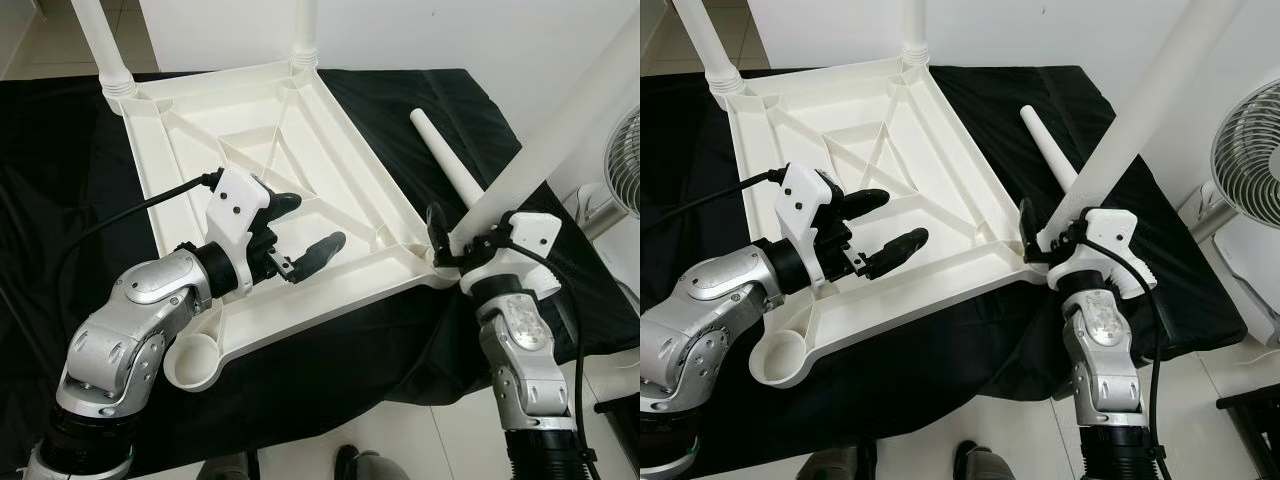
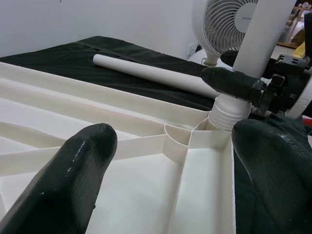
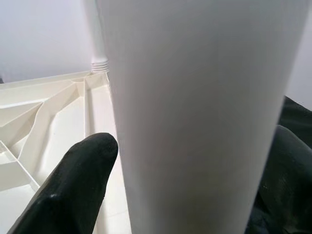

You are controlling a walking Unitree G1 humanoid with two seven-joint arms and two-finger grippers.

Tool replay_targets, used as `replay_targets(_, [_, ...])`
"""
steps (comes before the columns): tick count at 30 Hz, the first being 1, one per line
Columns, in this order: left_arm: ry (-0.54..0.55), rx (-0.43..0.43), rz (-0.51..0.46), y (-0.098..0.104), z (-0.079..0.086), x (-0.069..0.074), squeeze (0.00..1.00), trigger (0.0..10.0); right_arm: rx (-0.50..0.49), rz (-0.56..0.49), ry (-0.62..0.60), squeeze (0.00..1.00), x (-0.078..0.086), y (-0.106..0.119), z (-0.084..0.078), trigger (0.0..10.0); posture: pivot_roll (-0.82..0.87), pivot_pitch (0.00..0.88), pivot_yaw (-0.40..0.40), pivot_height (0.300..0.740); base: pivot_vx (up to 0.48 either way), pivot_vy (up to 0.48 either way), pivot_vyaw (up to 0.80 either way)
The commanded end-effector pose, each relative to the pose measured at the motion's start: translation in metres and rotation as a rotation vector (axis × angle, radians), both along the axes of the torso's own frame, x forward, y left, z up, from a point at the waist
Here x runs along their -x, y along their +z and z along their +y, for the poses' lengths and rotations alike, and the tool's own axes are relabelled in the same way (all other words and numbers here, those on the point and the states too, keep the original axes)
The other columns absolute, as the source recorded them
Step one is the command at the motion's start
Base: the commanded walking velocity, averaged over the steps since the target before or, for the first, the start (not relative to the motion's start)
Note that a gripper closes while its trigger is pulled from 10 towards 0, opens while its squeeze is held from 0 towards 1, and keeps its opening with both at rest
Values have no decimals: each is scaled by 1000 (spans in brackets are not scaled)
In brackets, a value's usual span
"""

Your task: Building children table

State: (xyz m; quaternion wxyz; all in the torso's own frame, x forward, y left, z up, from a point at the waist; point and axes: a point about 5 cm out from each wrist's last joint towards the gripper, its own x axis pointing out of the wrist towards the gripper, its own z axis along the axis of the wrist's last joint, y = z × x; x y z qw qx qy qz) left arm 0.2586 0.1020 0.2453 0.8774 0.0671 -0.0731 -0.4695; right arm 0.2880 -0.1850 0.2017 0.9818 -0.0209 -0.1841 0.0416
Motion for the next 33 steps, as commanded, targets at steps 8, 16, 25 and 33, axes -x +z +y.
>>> replay_targets(8, [7,0,13,-3,-3,4,0,10000,8,33,46,0,7,-2,-6,10000,76,227,-27,740,0,0,0])
replay_targets(16, [-31,-12,22,-4,-6,10,0,10000,26,52,87,0,10,-2,-8,10000,76,230,-28,740,0,0,0])
replay_targets(25, [-61,-4,37,-6,-12,16,0,10000,64,71,163,0,12,0,-10,10000,76,230,-28,740,0,0,0])
replay_targets(33, [-63,-5,36,-5,-12,17,0,10000,98,77,192,0,13,4,-17,10000,76,230,-24,740,0,0,0])
